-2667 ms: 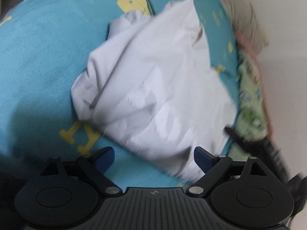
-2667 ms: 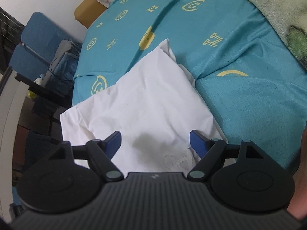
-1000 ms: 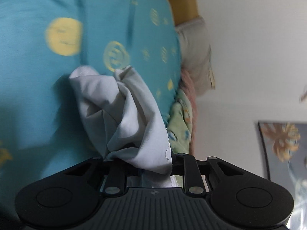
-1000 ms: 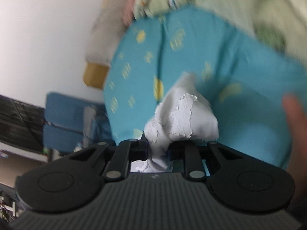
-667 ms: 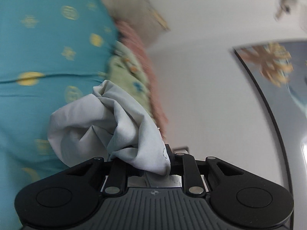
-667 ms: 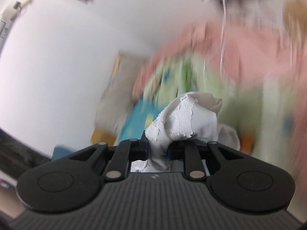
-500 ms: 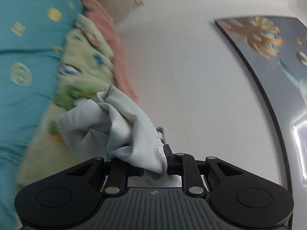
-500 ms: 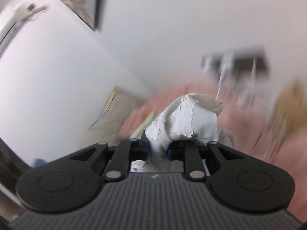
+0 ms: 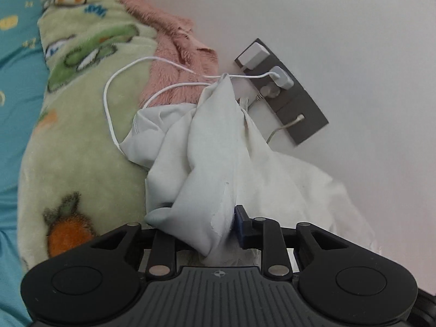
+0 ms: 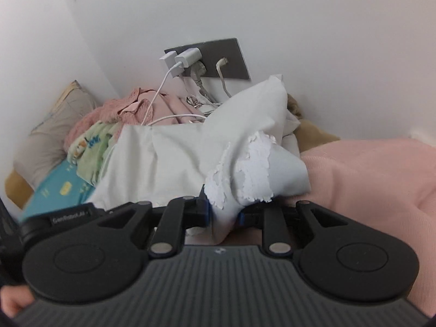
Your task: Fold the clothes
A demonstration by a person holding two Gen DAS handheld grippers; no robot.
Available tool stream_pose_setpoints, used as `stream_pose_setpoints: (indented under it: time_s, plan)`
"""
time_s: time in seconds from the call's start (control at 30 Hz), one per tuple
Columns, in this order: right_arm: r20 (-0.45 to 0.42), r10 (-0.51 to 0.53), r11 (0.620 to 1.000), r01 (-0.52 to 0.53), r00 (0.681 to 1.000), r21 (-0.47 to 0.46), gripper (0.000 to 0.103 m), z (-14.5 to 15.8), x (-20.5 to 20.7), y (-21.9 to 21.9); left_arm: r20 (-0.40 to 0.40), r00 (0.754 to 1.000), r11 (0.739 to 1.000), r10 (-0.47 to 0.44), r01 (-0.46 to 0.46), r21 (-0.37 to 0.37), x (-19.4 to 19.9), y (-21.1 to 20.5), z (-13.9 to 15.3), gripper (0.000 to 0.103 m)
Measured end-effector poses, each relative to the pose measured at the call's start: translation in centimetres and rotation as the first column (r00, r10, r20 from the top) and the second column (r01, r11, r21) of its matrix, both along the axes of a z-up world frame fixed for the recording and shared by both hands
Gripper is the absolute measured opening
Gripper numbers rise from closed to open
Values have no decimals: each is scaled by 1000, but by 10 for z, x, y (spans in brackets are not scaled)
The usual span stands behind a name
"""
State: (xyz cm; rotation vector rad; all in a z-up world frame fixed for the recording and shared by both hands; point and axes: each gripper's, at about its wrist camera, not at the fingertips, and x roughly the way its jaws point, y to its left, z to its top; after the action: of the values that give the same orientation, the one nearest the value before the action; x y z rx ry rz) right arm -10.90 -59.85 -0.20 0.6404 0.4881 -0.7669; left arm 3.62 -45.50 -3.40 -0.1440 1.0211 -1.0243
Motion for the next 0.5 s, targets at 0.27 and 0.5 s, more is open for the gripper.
stream_pose_setpoints:
  time_s: [0.27, 0.5]
  plan:
    - [-12, 41, 995, -42, 999, -92, 87, 54, -31, 38, 218, 976, 997, -5, -12, 75, -51, 22, 78, 96]
    - [11, 39, 987, -36, 999, -158, 87, 97, -79, 65, 415, 907, 996, -62, 31, 82, -117, 44, 142, 103]
